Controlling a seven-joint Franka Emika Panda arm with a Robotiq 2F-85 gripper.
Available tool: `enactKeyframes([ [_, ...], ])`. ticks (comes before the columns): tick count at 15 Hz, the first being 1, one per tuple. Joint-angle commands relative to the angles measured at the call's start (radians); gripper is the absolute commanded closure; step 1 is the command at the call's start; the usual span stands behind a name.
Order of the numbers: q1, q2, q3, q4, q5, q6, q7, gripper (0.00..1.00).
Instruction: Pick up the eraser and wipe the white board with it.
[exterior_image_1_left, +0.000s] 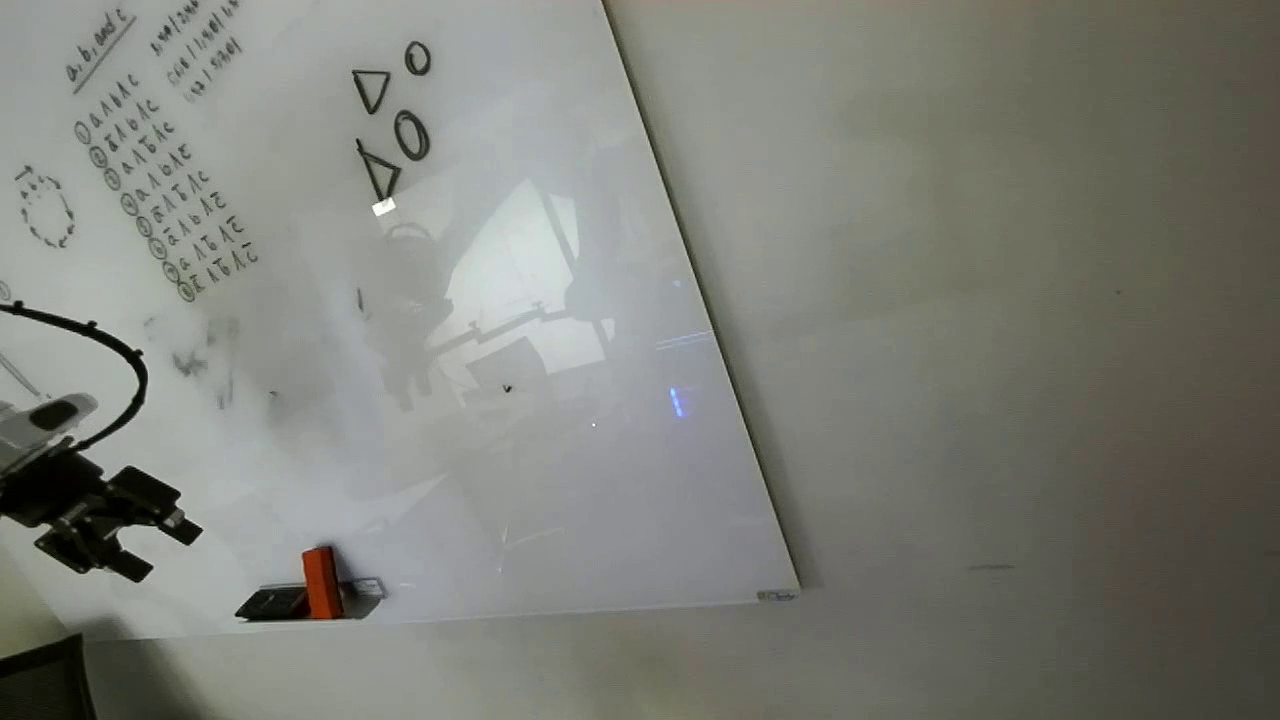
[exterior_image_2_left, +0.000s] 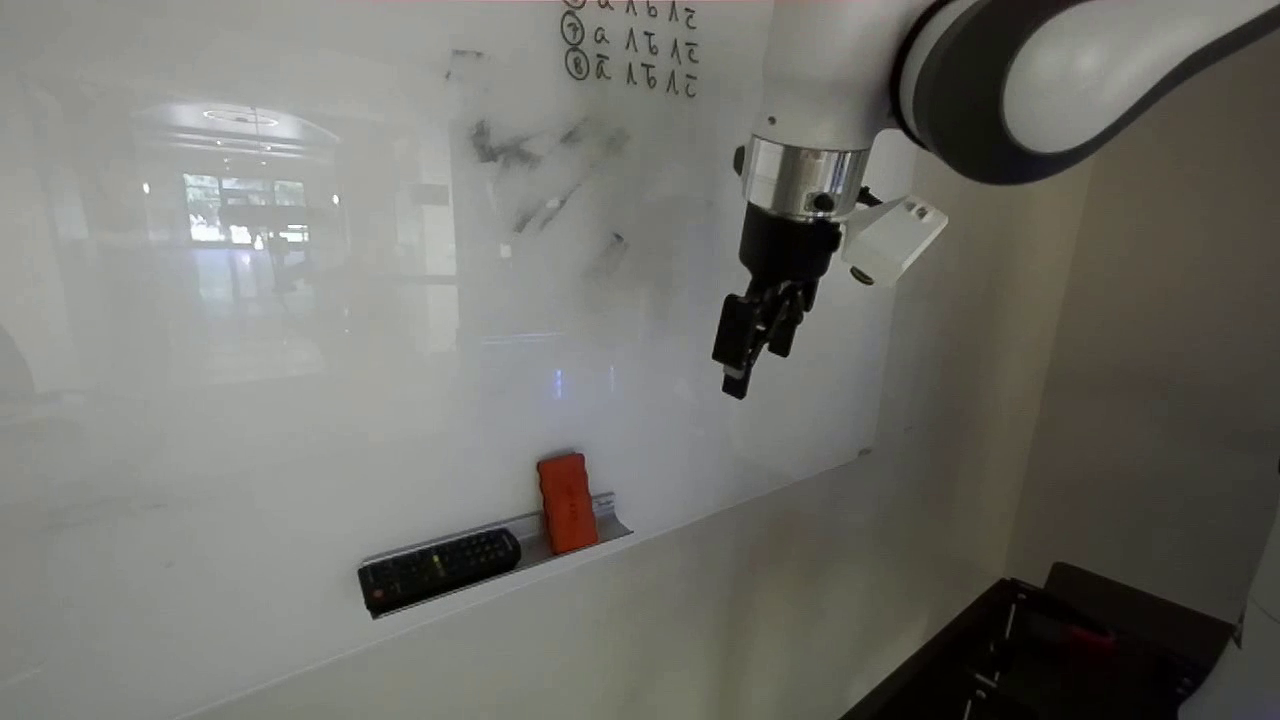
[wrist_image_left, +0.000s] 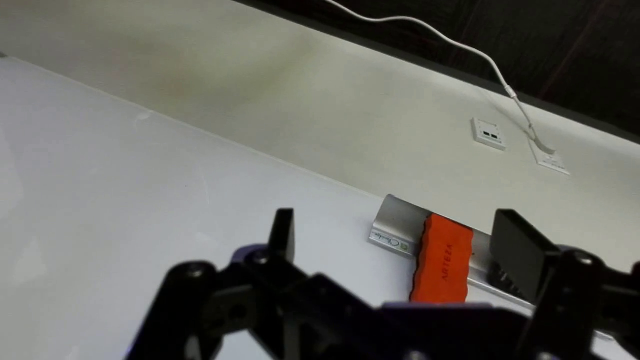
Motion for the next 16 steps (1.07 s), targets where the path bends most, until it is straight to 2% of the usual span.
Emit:
enactKeyframes([
  [1,0.008,0.056,0.018,-0.02,-0.081,0.087,0.128,0.0],
  [2,0.029,0.037,-0.015,-0.008,-0.052,0.044,0.068,0.0],
  [8,0.031,0.073,-0.007,-0.006,-0.09,0.083,0.134,0.0],
  [12,0.0,0.148,0.046,0.019,-0.311,0.173,0.357,0.0],
  [16,0.024,0.236,0.039,0.027,-0.583,0.248,0.646,0.0],
])
